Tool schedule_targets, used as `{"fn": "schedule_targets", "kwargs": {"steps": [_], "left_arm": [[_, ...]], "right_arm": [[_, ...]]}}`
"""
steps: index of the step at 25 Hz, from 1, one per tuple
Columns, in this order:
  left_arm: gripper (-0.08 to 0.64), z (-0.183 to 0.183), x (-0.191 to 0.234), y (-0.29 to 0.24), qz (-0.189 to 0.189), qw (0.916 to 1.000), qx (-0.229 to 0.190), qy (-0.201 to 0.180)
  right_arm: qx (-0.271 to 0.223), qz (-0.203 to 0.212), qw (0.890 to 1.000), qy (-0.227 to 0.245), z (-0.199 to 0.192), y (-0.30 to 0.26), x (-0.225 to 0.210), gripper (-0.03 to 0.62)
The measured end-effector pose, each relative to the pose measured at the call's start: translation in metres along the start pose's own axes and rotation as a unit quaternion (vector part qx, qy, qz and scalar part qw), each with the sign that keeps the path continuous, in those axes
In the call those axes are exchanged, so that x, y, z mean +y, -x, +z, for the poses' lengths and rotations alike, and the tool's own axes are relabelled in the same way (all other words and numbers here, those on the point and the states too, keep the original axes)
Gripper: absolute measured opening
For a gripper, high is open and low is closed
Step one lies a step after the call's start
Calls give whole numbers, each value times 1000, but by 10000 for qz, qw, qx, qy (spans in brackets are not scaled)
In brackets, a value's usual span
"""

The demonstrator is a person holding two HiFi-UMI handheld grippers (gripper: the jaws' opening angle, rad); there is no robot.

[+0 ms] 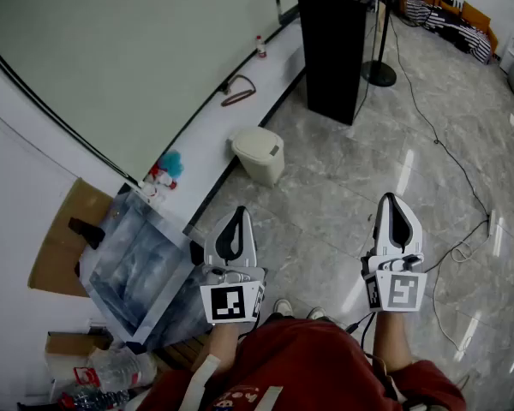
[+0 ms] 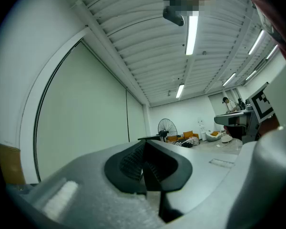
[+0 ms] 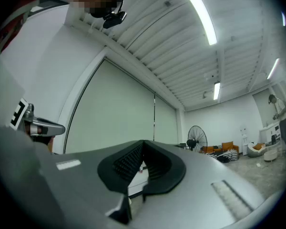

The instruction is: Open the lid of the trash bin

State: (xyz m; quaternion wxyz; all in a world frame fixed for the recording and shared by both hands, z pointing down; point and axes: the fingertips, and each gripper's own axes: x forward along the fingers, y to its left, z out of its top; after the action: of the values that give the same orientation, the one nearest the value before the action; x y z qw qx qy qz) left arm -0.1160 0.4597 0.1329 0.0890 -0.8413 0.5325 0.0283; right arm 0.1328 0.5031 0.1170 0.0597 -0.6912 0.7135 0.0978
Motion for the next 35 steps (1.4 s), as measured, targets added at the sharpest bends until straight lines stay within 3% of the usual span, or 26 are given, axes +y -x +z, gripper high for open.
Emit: {"fn": "schedule_targets", "kwargs": {"steps": [6,14,21,35], "left_arm": [[5,1,18,12,-78,10000,-29,48],[5,-12,58,15,-178,9996,-34,196],[5,-25,77,16,-301,9992,-39,252],[5,-65,87,-30,-350,9985,199,358]], "right_arm": [[86,134,9998,92,-4,0,35,0],[-16,-34,10000,-66,-2,-11,71,0],[41,-71,9999,103,-10,-16,98,0],[330,-164,9992,151,-50,-55,82,0]]}}
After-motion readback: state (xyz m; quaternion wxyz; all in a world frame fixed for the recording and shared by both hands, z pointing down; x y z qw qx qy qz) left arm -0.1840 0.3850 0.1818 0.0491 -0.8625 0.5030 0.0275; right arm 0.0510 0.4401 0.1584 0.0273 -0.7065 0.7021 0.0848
